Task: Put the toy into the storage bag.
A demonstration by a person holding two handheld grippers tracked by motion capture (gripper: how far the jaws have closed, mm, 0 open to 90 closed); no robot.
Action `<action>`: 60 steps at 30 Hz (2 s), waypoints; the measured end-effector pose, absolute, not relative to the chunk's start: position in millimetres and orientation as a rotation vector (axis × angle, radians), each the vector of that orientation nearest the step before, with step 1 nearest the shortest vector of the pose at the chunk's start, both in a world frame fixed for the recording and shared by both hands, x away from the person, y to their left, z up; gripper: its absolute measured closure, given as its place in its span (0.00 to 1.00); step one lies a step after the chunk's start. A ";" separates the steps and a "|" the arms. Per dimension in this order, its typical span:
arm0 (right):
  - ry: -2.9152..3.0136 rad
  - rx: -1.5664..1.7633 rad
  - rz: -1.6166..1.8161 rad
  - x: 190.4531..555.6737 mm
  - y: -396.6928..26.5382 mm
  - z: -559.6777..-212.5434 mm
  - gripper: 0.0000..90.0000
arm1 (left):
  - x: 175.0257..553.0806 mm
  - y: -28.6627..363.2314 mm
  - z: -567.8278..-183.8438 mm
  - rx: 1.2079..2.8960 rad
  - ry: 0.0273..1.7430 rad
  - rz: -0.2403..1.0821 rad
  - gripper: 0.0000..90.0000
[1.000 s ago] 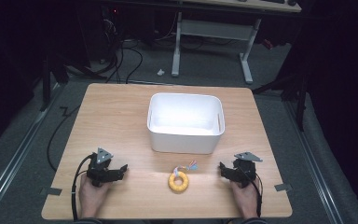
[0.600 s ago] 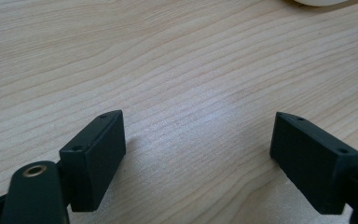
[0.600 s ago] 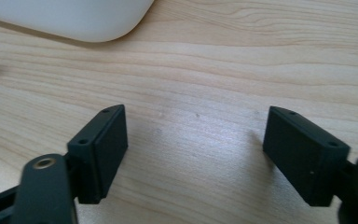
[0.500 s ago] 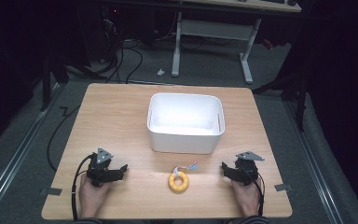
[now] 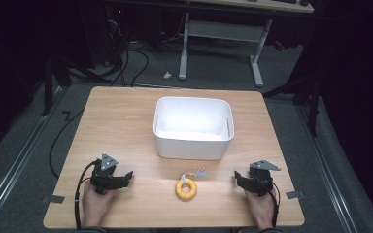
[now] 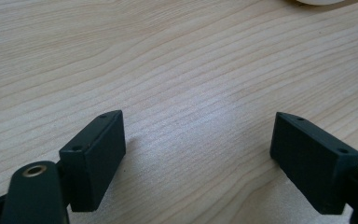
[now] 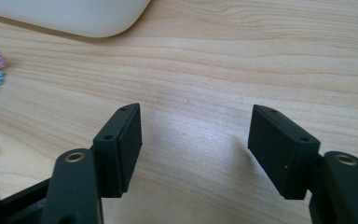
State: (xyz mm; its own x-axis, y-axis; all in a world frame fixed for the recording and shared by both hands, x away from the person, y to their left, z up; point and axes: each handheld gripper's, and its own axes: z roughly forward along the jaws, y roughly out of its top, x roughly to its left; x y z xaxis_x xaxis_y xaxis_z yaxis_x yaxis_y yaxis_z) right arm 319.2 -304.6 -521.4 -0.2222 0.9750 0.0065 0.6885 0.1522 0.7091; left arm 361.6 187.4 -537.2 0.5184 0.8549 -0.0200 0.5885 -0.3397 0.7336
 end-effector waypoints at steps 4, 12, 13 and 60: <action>1.975 1.591 0.851 313.8 -308.7 -519.9 0.42 | 361.6 187.4 -537.2 2.059 1.172 0.487 0.21; 1.998 1.586 0.907 305.6 -310.5 -519.5 0.47 | 361.6 187.4 -537.2 2.058 1.172 0.488 0.21; 2.001 1.582 0.907 305.2 -310.4 -519.1 0.48 | 361.6 187.4 -537.2 2.060 1.172 0.487 0.21; 2.243 1.297 0.927 303.0 -260.3 -472.1 0.55 | 361.6 187.4 -537.2 2.058 1.173 0.490 0.21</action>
